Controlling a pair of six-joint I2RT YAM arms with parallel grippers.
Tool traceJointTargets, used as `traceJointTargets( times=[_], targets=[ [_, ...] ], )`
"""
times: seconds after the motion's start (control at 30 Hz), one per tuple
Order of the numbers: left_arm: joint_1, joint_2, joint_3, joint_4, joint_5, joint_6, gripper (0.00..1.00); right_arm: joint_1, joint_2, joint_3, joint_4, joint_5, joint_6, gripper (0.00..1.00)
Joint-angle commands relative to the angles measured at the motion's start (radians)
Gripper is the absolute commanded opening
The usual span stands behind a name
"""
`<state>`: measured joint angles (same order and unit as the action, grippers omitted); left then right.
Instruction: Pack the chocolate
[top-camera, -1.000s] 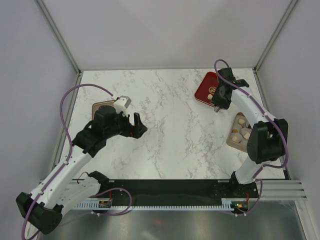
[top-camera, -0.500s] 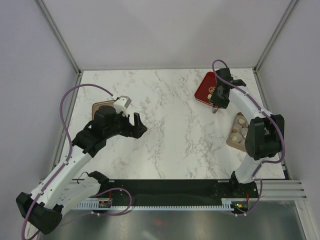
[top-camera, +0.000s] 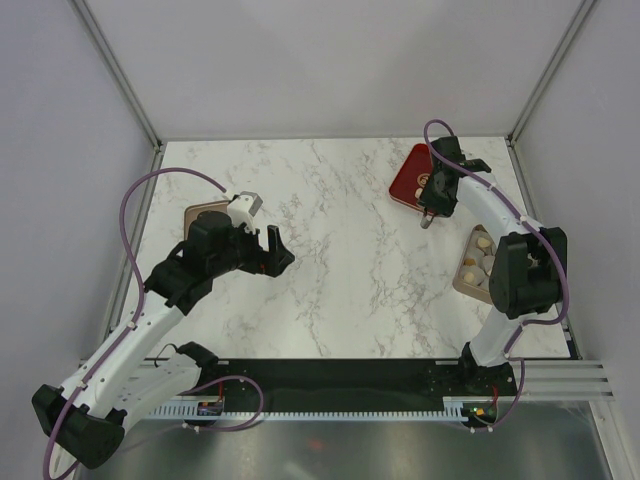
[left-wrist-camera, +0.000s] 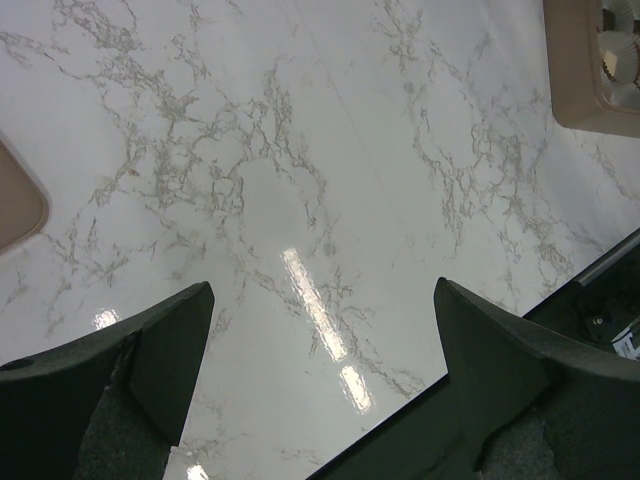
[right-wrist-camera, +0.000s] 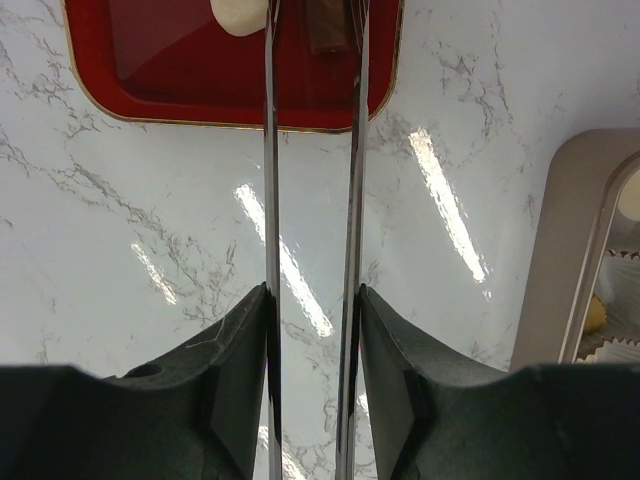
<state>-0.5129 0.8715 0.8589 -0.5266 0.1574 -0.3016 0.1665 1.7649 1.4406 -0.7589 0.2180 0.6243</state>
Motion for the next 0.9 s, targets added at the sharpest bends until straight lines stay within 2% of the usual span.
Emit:
traceJointTargets(
  times=[0.0,0.47,0.7,0.87],
  targets=[
    [-0.003,-0.011,0.022,0.008,-0.028,0.030,0.99,0.004,-0.008,0.000,0.009,-0.016,0.011,0.47],
    [-0.001,-0.026,0.025,0.000,-0.101,0.039,0.99,0.004,0.042,-0.014,-0.026,-0.003,-0.080,0.41],
    [-0.001,0.010,0.025,0.000,-0.085,0.035,0.99,0.004,0.021,0.038,-0.082,-0.029,-0.130,0.38],
    [-0.003,0.058,0.026,0.000,-0.026,0.024,0.99,0.004,-0.021,0.095,-0.118,-0.078,-0.149,0.36]
  ],
)
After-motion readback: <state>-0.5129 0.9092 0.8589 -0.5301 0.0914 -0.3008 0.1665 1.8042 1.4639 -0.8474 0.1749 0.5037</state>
